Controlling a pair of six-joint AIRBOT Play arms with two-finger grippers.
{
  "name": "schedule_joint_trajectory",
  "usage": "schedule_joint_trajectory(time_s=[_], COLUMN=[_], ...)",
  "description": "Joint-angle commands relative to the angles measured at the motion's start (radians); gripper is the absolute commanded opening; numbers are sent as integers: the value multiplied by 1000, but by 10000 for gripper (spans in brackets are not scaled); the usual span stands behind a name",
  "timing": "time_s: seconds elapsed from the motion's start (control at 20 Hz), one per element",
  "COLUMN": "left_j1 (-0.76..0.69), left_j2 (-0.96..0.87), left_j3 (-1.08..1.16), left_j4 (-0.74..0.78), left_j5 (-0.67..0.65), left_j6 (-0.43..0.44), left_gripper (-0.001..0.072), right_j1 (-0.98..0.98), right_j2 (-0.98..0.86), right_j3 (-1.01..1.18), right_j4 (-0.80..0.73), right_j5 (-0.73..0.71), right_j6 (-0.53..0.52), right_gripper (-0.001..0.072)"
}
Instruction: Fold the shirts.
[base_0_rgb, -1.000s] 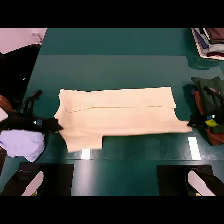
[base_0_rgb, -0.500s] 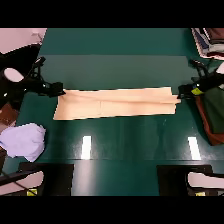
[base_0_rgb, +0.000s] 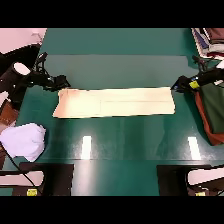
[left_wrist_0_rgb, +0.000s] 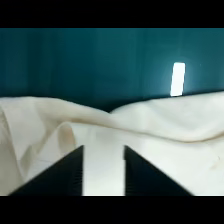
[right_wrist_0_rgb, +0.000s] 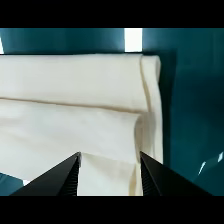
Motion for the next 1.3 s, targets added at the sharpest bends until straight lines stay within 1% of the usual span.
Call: schedule_joint_trajectory(time_s=[0.0,0.1,0.2,0.3,0.4,0.45,0.5,0.55,0.65,0.7,0.75,0.95,1.1,1.25], left_j1=[0,0,-12,-55,-116,-149,-182,-212,-272,-305,-333,-446,-513,-546], left_j2=[-6,-6,-6,-6,-6,-6,-8,-11,-27,-41,-59,-171,-265,-336], left_j3=[23,23,23,23,23,23,23,23,25,31,43,154,240,294], left_j4=[-11,-59,-113,-114,-114,-114,-114,-115,-116,-115,-116,-116,-115,-115], left_j5=[-97,-96,-93,-83,-59,-36,-11,14,74,101,109,91,91,79], left_j6=[-7,-8,-8,-8,-9,-13,-24,-34,-63,-74,-76,-77,-83,-122], left_gripper=[33,30,30,30,29,29,29,29,28,28,28,28,28,28], right_j1=[-103,-151,-166,-150,-108,-80,-57,-34,0,11,19,56,125,211], right_j2=[34,26,-6,-44,-77,-93,-107,-118,-126,-122,-116,-21,61,103], right_j3=[-86,-161,-221,-250,-243,-228,-209,-184,-142,-121,-98,26,146,266], right_j4=[46,52,121,198,237,243,250,246,246,247,247,259,259,259], right_j5=[24,27,26,6,-26,-33,-33,-33,-31,-20,-7,36,56,57], right_j6=[-32,-32,-67,-97,-101,-102,-102,-103,-124,-141,-145,-139,-83,-42], right_gripper=[450,588,593,592,590,574,513,429,150,52,14,14,14,14])
